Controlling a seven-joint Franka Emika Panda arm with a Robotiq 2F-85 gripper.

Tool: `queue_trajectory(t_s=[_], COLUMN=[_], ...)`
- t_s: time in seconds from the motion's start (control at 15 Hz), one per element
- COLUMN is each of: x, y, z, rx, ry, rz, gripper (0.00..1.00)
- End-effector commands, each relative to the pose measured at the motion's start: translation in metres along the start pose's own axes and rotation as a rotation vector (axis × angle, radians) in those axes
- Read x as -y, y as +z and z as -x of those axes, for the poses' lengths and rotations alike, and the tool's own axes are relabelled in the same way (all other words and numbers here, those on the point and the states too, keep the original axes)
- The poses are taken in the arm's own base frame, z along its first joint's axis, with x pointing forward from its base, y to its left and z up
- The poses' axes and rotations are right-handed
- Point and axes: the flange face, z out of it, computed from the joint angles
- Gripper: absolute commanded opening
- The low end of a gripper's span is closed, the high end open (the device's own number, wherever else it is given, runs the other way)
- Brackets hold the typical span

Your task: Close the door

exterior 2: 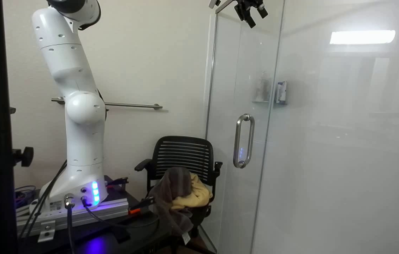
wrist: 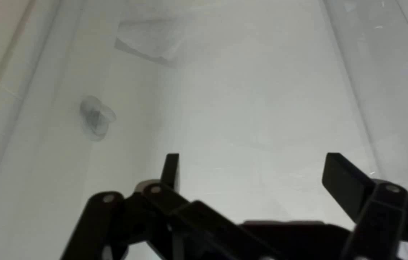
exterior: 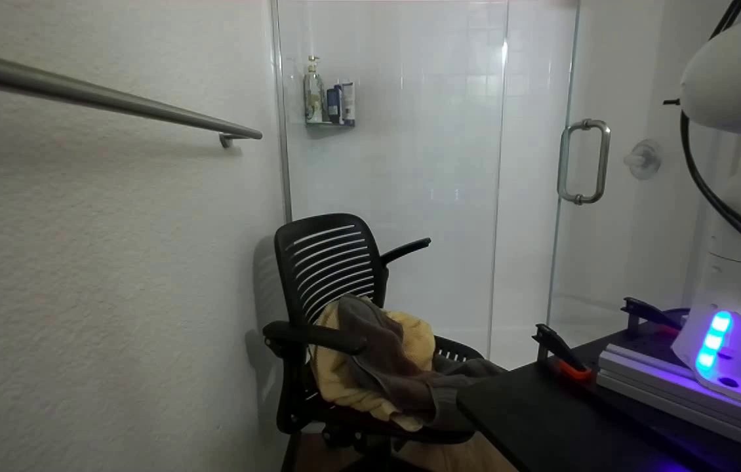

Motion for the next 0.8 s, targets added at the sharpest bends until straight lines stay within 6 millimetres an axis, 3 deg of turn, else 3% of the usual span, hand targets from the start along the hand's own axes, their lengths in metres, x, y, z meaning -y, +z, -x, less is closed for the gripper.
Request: queue_trajectory(t_s=[0.0,0.27,0.47,0.73], x=[0.023,0.050,0.086,0.149], y=[0.034,0.082,0.112,0.131], z=[-0.035,-0.050,-0.051,-0.006], rx=[-0.027,-0.031,0.026,0.240], ry=[-0.081,-0.163,-0.252,-0.394], rz=[-0.082,-0.215,-0.263,-0.301], gripper=[1.00,1.00,1.00,1.00])
